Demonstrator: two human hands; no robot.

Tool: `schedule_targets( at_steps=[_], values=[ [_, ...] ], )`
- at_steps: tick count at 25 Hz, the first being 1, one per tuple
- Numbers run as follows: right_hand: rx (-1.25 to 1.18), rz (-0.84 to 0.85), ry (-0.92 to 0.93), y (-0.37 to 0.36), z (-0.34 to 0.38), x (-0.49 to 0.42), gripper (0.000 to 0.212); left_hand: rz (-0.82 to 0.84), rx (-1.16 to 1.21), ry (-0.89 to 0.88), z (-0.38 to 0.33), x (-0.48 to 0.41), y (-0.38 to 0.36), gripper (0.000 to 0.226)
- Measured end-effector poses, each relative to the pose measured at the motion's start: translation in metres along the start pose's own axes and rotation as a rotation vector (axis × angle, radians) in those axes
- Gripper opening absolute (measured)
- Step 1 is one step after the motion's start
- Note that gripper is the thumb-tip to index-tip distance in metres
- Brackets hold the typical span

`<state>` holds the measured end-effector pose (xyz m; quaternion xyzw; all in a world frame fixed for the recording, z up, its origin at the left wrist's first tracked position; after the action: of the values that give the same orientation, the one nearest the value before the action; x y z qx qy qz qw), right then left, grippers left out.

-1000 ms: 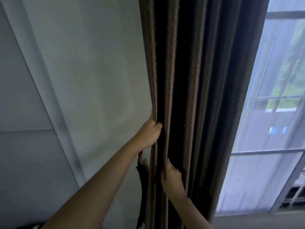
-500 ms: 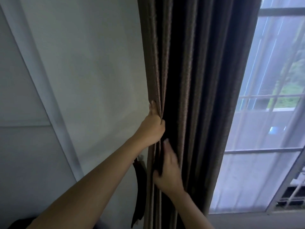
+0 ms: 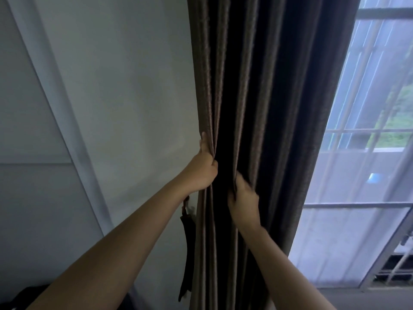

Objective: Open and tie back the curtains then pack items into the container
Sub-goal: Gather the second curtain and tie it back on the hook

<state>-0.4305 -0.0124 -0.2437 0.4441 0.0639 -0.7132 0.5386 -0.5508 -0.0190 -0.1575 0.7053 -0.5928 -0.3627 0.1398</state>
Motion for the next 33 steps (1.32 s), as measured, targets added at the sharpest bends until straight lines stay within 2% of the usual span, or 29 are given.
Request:
schedule_targets(
  at_steps=[3, 5, 10, 15, 17, 19, 20, 22, 24, 25, 27, 29, 31, 33],
  values=[
    [0.06, 0.21, -0.041, -0.024, -0.016, 0.047, 0.055, 0.031, 0.038, 0.001, 0.001, -0.007, -0.004, 0.07],
    [0.02, 0.274, -0.058, -0.031, -0.022, 0.064, 0.051, 0.038, 0.045, -0.001, 0.001, -0.008, -0.006, 0.07],
    [0.016, 0.322, -0.097, -0.039, -0.026, 0.068, 0.035, 0.041, 0.137, -0.043, -0.012, 0.001, -0.02, 0.071],
    [0.046, 0.316, -0.089, -0.045, -0.022, 0.07, 0.029, 0.052, 0.196, 0.028, -0.024, 0.004, -0.028, 0.082],
    [0.011, 0.378, -0.07, -0.046, -0.017, 0.073, 0.038, -0.072, 0.131, 0.032, -0.027, 0.004, -0.028, 0.082],
    [-0.086, 0.447, -0.008, -0.035, -0.01, 0.069, 0.051, -0.246, 0.028, 0.034, -0.026, 0.004, -0.026, 0.07],
    [-0.098, 0.362, 0.063, -0.023, -0.008, 0.057, 0.056, -0.294, -0.006, 0.042, -0.026, 0.005, -0.024, 0.061],
    [-0.088, -0.011, 0.153, 0.012, -0.004, 0.019, 0.057, -0.276, -0.029, 0.046, -0.024, 0.007, -0.02, 0.045],
    [-0.074, -0.312, 0.112, 0.042, 0.003, -0.025, 0.057, -0.216, 0.012, 0.035, -0.023, 0.009, -0.015, 0.052],
    [-0.076, -0.363, 0.064, 0.051, 0.009, -0.045, 0.062, -0.198, 0.023, 0.028, -0.023, 0.01, -0.014, 0.059],
    [-0.123, -0.315, -0.047, 0.052, 0.015, -0.073, 0.072, -0.177, 0.02, 0.026, -0.022, 0.012, -0.012, 0.066],
    [-0.185, -0.169, -0.105, 0.041, 0.011, -0.077, 0.071, -0.149, 0.03, 0.029, -0.019, 0.011, -0.012, 0.069],
    [-0.154, 0.007, -0.027, 0.024, 0.003, -0.059, 0.057, -0.137, 0.059, 0.027, -0.017, 0.009, -0.011, 0.067],
    [-0.131, 0.102, -0.001, 0.011, -0.013, -0.026, 0.043, -0.149, 0.115, 0.029, -0.015, 0.007, -0.01, 0.062]
  ],
)
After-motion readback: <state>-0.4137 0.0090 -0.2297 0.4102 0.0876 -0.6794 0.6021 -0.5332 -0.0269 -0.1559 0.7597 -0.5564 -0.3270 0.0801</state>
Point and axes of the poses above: each hand's wrist, its own x-axis away from the middle knuckle, its own y-axis out of the back of the hand, z = x × y, the point moved 5 cm from there along -x, towards the middle knuckle, and after that the axes turned 9 degrees about -z, right-handed, at the moved point
